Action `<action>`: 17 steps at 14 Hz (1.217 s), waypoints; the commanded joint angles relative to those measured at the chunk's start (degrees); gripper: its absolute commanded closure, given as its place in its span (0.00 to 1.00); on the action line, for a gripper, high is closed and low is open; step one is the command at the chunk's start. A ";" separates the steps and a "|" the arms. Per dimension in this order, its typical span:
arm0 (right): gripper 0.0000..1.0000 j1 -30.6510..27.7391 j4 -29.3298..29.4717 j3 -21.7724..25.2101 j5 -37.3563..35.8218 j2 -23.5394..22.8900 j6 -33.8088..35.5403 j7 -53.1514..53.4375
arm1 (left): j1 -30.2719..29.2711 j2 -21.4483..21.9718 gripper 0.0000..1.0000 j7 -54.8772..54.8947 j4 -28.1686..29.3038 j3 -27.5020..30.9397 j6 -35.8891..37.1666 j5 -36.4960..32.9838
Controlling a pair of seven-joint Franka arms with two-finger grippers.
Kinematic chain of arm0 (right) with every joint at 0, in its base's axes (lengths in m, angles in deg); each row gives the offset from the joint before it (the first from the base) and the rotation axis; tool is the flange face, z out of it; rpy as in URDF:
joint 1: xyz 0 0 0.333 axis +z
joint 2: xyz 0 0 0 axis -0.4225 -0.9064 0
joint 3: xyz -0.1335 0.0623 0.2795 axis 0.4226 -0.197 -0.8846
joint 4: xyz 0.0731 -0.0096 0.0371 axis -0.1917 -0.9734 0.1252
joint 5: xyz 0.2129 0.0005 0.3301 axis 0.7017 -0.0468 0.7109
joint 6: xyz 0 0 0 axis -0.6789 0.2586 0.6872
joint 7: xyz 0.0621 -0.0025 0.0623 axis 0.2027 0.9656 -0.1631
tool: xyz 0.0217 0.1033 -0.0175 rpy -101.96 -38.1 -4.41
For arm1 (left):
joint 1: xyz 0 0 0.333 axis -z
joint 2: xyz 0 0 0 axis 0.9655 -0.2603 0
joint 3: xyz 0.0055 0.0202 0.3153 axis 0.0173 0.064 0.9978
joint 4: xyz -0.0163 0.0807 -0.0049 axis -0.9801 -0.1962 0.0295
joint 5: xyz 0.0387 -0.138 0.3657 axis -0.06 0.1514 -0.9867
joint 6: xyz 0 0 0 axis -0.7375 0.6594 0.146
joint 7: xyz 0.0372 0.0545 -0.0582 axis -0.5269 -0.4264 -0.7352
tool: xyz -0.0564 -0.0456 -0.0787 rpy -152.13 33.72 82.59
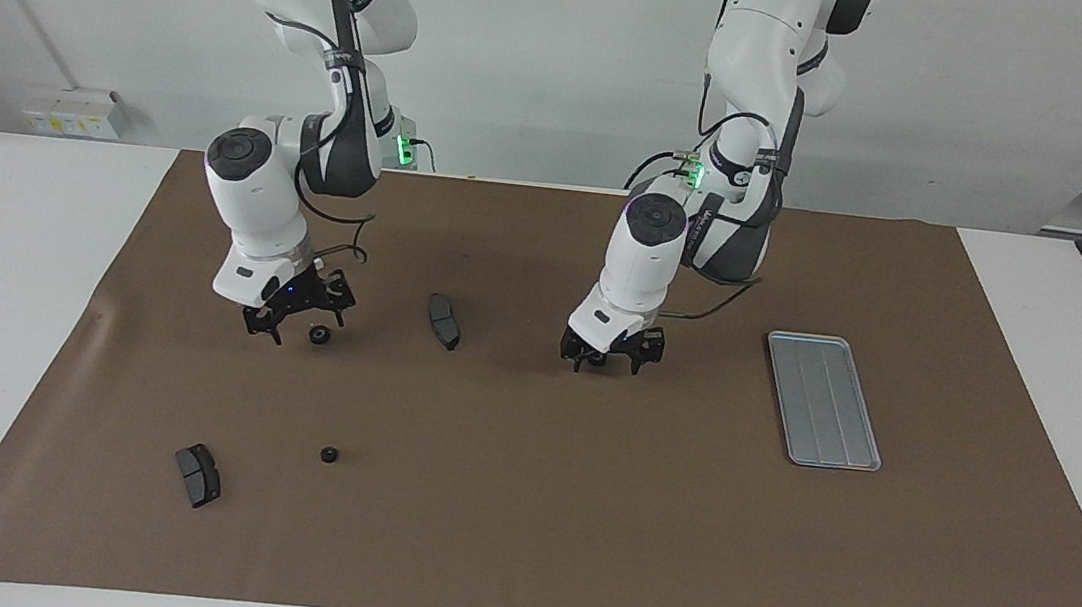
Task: Pick bearing gear from pile to tray
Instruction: 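Grasp the bearing with the left gripper while the right gripper reaches another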
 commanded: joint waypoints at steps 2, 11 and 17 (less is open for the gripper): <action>0.00 -2.14 -7.04 -0.96 1.26 2.80 -4.98 -3.55 | 1.96 3.93 0.00 -1.67 6.69 0.77 -2.96 -0.91; 0.00 -1.97 -9.95 -1.05 1.69 2.02 -10.07 -3.56 | 2.93 4.28 0.26 -2.64 8.28 0.77 -6.21 -0.91; 0.38 -1.88 -9.95 -1.05 1.69 1.75 -10.26 -3.56 | 2.84 4.54 0.39 -1.94 9.95 0.77 -7.79 -0.91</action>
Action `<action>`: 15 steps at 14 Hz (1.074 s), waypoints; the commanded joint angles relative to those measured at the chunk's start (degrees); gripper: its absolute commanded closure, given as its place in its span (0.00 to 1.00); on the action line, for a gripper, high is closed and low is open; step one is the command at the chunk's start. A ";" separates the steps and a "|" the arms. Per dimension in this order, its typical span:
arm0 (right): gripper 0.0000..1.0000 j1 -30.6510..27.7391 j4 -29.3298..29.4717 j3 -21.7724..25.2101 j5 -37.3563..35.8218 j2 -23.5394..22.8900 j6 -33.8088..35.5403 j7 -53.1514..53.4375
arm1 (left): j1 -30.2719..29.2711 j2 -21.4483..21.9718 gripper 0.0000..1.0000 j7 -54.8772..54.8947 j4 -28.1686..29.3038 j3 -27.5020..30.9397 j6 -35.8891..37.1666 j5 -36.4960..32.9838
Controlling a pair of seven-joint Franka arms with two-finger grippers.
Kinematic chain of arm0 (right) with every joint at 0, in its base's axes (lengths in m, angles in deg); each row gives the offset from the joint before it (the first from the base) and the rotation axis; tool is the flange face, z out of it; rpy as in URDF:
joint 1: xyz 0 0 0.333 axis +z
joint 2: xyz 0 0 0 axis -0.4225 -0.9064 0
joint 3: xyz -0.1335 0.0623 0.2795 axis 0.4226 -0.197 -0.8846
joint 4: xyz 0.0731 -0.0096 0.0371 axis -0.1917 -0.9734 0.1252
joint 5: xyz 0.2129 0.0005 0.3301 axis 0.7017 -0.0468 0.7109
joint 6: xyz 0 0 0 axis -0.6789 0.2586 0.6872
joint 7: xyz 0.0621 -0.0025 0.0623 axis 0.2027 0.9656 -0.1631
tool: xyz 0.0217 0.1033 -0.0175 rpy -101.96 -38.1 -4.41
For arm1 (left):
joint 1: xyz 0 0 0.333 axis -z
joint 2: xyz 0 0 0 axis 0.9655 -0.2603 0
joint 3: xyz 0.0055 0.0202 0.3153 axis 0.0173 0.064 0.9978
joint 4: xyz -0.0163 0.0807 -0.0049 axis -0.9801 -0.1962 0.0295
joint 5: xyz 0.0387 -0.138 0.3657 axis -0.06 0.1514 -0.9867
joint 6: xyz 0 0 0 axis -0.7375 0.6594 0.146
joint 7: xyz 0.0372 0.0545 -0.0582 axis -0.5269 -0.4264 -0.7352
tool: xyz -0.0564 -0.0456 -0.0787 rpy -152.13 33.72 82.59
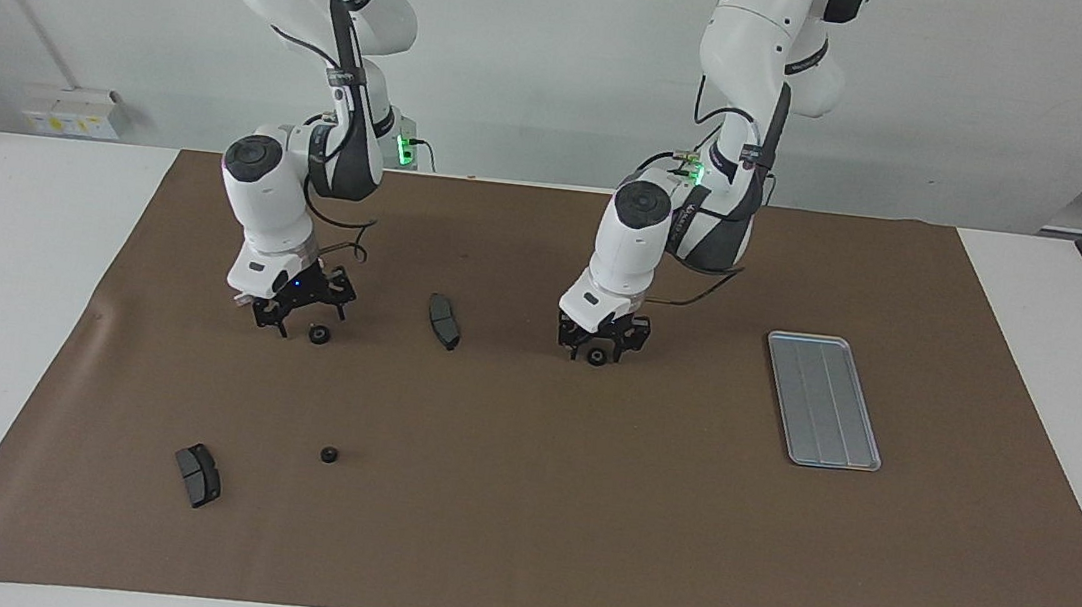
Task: Pick bearing gear from pile to tray
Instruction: 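Grasp the bearing with the left gripper while the right gripper reaches another, then carry the bearing to the tray while the right gripper grasps another bearing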
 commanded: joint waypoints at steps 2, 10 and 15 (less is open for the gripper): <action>0.44 -0.34 -1.35 -0.46 1.64 0.89 -1.58 -1.75 | 0.67 1.92 0.44 -0.29 3.03 0.71 -1.51 -0.90; 0.53 1.05 -1.09 -0.55 1.64 0.63 -2.71 0.00 | -0.47 1.92 0.74 -0.03 0.85 1.41 0.15 -0.90; 0.53 1.50 -1.09 -0.55 1.99 0.37 -3.60 0.89 | -13.45 6.74 0.75 8.46 -5.05 1.15 10.25 -0.55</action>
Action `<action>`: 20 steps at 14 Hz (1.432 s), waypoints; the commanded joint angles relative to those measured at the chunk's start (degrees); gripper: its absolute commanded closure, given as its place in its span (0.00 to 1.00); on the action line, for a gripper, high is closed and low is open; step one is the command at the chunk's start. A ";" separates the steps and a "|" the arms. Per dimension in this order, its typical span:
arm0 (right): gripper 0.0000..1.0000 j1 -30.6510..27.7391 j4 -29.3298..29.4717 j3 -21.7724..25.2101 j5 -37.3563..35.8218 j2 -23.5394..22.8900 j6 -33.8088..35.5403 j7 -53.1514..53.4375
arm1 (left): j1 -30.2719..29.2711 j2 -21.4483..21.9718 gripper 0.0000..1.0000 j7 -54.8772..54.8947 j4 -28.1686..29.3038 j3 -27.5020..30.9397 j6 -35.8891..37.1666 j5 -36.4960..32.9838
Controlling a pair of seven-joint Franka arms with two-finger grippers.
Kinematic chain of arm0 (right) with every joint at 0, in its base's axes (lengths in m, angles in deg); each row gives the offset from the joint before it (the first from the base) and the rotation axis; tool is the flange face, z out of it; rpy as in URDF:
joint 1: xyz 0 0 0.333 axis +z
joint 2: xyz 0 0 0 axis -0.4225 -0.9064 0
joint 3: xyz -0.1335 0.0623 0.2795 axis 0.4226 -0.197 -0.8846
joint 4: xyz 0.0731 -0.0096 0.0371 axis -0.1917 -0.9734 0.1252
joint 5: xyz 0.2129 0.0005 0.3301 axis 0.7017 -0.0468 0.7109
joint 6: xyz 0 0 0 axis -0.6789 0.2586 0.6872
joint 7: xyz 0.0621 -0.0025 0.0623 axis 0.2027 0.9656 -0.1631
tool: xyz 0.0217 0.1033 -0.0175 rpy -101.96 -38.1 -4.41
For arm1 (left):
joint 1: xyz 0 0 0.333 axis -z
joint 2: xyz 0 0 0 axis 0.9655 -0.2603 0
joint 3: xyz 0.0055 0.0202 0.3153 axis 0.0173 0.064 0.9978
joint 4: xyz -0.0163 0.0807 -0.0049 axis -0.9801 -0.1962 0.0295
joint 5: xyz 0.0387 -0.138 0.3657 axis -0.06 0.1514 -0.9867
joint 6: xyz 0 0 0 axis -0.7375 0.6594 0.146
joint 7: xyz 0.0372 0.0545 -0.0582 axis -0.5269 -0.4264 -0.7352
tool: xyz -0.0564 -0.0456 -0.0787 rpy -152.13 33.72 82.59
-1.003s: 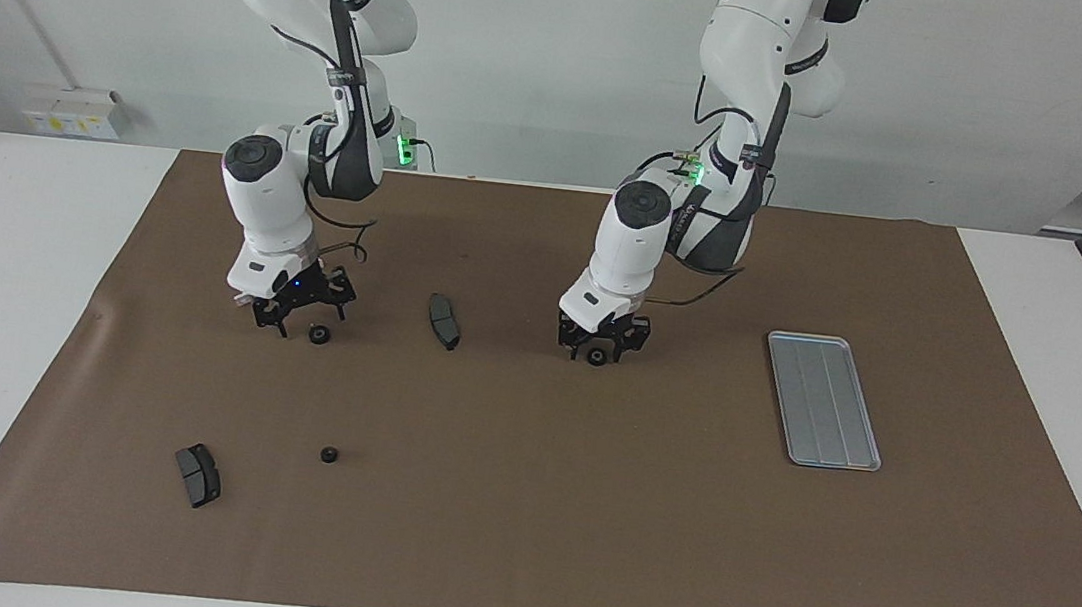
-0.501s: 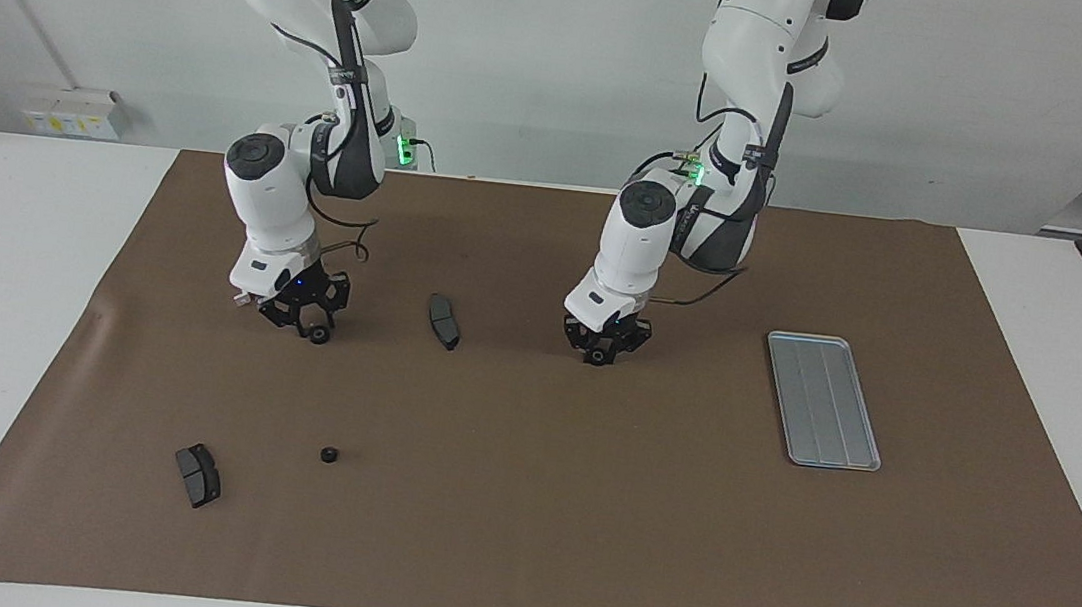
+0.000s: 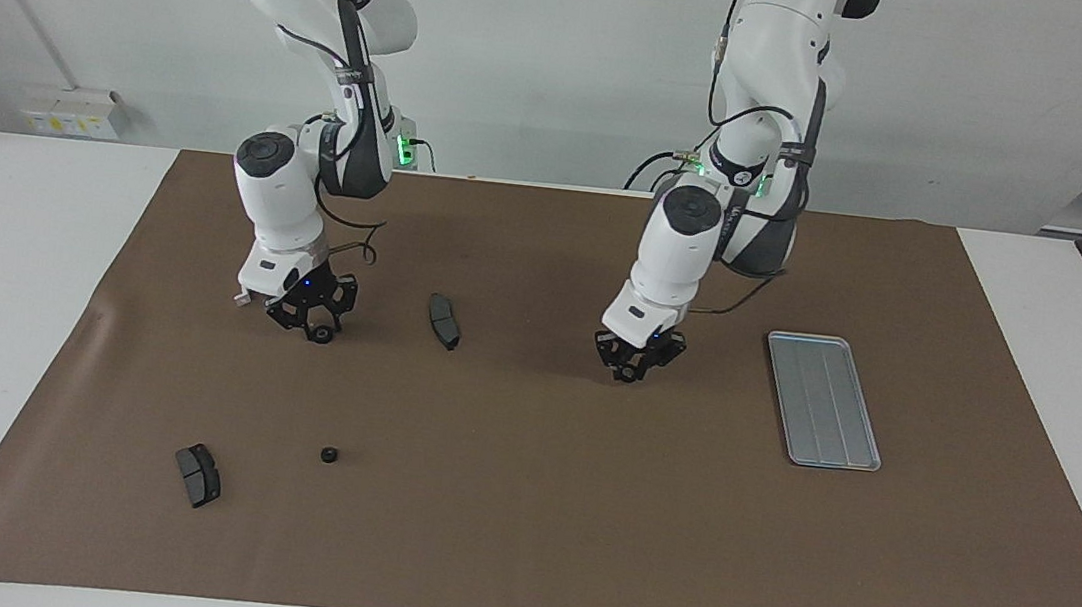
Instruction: Pick bearing gear from pile to tray
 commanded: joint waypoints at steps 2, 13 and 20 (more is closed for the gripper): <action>0.53 -0.45 -0.92 -0.32 1.15 0.10 -1.82 -0.13 | -9.88 4.78 0.75 12.49 -0.16 -0.38 6.84 -0.23; 1.00 0.34 5.91 -0.49 2.46 1.06 7.37 7.40 | -24.93 6.63 0.66 37.67 11.79 -0.38 -4.91 -0.06; 1.00 12.80 27.80 -0.85 2.46 -1.48 27.18 39.90 | -24.23 5.14 0.12 37.06 9.26 -0.38 -4.93 0.29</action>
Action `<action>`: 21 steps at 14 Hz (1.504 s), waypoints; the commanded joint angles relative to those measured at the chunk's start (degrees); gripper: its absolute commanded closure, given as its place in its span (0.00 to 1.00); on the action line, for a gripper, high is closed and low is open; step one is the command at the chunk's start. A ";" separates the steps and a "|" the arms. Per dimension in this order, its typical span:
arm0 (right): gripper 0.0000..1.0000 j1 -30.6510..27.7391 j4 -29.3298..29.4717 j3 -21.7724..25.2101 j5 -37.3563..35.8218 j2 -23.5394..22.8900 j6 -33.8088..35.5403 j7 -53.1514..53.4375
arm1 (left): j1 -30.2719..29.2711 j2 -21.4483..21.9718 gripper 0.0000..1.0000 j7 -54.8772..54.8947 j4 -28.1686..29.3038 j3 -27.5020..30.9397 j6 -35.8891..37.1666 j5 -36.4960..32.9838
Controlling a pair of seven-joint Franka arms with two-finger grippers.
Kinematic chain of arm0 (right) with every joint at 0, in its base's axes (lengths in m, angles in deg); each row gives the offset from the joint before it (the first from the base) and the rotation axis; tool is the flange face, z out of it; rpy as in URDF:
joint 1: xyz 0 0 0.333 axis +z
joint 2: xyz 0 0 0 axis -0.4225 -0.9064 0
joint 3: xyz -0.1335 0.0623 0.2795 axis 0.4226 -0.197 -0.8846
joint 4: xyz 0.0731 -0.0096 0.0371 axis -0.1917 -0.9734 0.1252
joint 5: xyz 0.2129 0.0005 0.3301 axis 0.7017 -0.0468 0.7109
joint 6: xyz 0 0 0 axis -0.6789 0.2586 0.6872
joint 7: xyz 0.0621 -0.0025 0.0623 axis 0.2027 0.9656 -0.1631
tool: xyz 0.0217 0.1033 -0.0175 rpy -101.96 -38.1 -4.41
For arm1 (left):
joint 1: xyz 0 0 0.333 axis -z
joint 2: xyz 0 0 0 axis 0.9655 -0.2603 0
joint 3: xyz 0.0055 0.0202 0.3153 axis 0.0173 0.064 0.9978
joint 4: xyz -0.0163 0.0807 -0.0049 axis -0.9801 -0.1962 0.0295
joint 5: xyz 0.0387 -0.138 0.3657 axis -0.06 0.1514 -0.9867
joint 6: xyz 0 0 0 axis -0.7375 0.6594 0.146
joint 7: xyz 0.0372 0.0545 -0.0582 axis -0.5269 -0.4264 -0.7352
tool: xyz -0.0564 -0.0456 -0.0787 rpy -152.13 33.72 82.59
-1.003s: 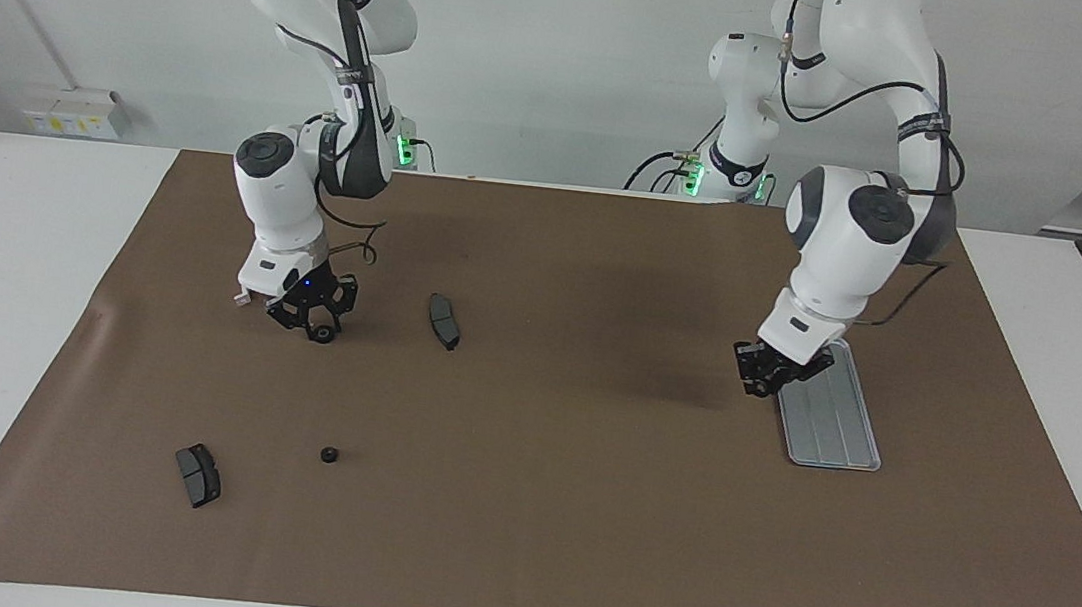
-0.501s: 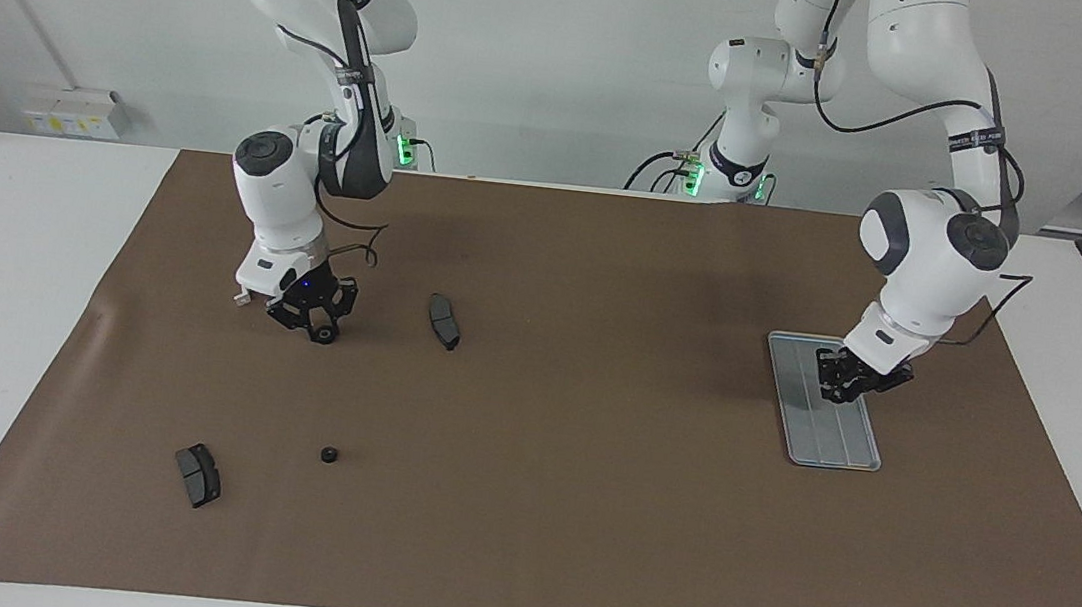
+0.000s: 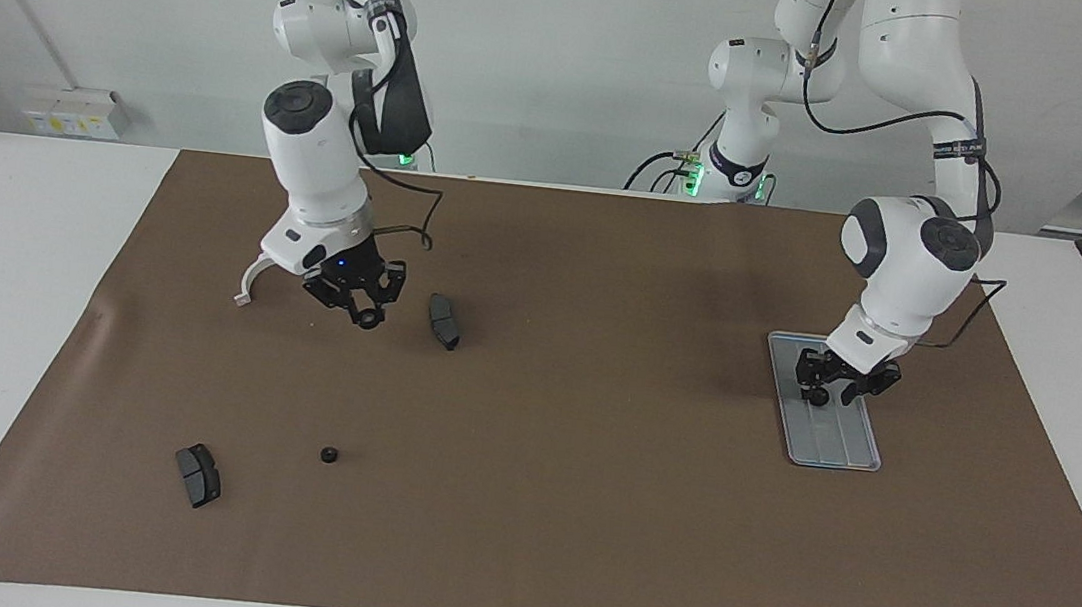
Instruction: Pick bearing gear from pile to tray
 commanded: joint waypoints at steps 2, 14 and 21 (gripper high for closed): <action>1.00 5.63 6.79 -0.27 2.74 -3.46 1.46 13.82 | 1.01 -0.21 0.12 -0.41 -2.78 -0.33 0.11 2.01; 1.00 24.01 15.85 -0.19 2.93 -22.52 -14.45 43.12 | 11.90 -3.02 0.12 -21.32 -12.00 -0.42 3.79 5.62; 0.61 25.95 12.17 -0.19 2.93 -24.73 -20.16 43.92 | 18.23 -3.90 0.14 -33.36 -14.56 -0.25 4.68 5.54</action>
